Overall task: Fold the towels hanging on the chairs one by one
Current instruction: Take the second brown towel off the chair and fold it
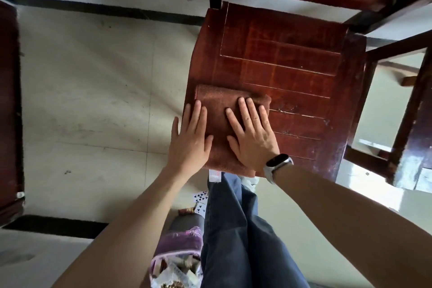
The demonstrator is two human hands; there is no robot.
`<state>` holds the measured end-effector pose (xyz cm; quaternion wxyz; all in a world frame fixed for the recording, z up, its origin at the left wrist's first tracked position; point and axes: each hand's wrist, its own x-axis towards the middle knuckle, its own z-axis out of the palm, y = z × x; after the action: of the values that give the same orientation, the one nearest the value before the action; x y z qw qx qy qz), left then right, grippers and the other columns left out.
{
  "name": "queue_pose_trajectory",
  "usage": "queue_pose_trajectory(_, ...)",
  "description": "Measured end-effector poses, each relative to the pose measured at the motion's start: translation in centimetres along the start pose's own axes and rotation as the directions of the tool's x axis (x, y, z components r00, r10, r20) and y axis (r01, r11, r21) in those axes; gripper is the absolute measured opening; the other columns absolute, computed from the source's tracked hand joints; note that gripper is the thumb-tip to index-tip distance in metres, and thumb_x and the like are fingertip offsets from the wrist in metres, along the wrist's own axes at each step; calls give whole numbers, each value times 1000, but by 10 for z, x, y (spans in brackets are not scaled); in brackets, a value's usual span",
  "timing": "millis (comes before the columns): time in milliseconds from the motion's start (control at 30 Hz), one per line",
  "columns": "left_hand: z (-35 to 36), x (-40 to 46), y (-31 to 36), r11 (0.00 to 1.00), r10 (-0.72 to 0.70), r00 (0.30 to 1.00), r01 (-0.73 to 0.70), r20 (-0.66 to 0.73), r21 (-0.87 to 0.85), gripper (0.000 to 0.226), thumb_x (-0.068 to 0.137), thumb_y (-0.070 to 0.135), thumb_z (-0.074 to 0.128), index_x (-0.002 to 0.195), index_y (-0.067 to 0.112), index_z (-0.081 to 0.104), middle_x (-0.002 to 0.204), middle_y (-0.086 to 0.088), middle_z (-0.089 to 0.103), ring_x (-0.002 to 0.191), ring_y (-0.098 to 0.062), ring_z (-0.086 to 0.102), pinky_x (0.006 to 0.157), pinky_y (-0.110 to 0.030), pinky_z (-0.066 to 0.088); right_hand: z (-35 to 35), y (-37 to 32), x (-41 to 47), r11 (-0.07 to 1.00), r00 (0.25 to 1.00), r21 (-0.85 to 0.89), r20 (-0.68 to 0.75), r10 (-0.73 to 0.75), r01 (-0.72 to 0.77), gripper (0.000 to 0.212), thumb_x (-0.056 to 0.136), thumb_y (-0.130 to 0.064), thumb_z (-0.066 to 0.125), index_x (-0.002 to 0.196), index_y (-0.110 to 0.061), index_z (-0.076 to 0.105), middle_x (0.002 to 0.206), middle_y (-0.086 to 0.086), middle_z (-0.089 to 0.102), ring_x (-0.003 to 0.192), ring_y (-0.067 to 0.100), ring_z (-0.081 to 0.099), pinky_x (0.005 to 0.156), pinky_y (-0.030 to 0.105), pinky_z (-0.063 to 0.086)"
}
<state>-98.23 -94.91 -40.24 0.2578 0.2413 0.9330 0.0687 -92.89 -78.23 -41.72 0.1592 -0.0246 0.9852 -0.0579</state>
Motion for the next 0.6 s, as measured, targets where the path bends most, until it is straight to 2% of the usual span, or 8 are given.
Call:
queue_pose_trajectory(100,-18,4,3,999,31,995,-29,-93,21,62,79,19,58,136,6,37,149,-11,33,140,-31,25,108,-53,27,-11,-3,-7,989,992,145,-121,18,0,51,87,-29,43,135,-11,42,143,22,38,134,36,34,111,51,25)
queue_pose_trajectory(200,-35,22,7,984,165,980,-156,-111,87,60,83,23,41,141,12,30,150,-10,30,140,-30,26,110,-51,23,-21,-11,-32,887,939,375,-98,328,-271,47,86,-32,43,126,-9,44,128,17,51,119,29,43,99,45,39)
queue_pose_trajectory(267,-41,40,12,968,220,975,-213,-36,131,60,88,31,35,144,13,25,152,-10,27,141,-30,23,111,-53,18,-26,-16,-49,728,827,412,139,545,-548,51,85,-45,43,121,-10,46,114,10,55,105,27,49,87,41,42)
queue_pose_trajectory(333,-41,55,15,962,221,974,-226,49,155,58,94,35,36,146,15,20,153,-9,22,142,-29,17,113,-53,8,-25,-18,-59,568,687,387,445,575,-726,54,85,-53,47,120,-12,45,115,5,52,109,26,49,91,38,37)
queue_pose_trajectory(400,-40,65,16,965,189,978,-202,92,167,56,96,34,37,146,17,19,153,-8,23,143,-27,17,113,-54,3,-25,-19,-59,498,631,393,553,544,-773,51,85,-53,48,114,-11,48,118,5,50,114,26,46,95,38,34)
queue_pose_trajectory(500,-41,63,17,981,109,992,-117,61,157,52,95,29,41,143,16,28,143,-11,42,135,-29,33,111,-58,14,-34,-12,-51,439,625,446,580,523,-780,40,86,-45,49,105,-10,53,114,7,51,112,28,47,94,40,32)
queue_pose_trajectory(567,-44,53,21,992,8,999,-12,33,125,51,92,27,46,140,13,34,134,-13,48,126,-33,43,107,-56,24,-45,8,-45,402,645,513,502,576,-758,33,85,-38,52,104,-11,54,111,5,55,109,26,48,93,39,31)
queue_pose_trajectory(600,-45,47,23,994,-46,998,42,43,103,51,91,26,47,139,11,36,132,-15,49,122,-34,45,104,-54,29,-52,22,-41,408,663,558,391,639,-723,30,85,-34,54,105,-11,55,111,6,55,109,26,48,94,39,31)
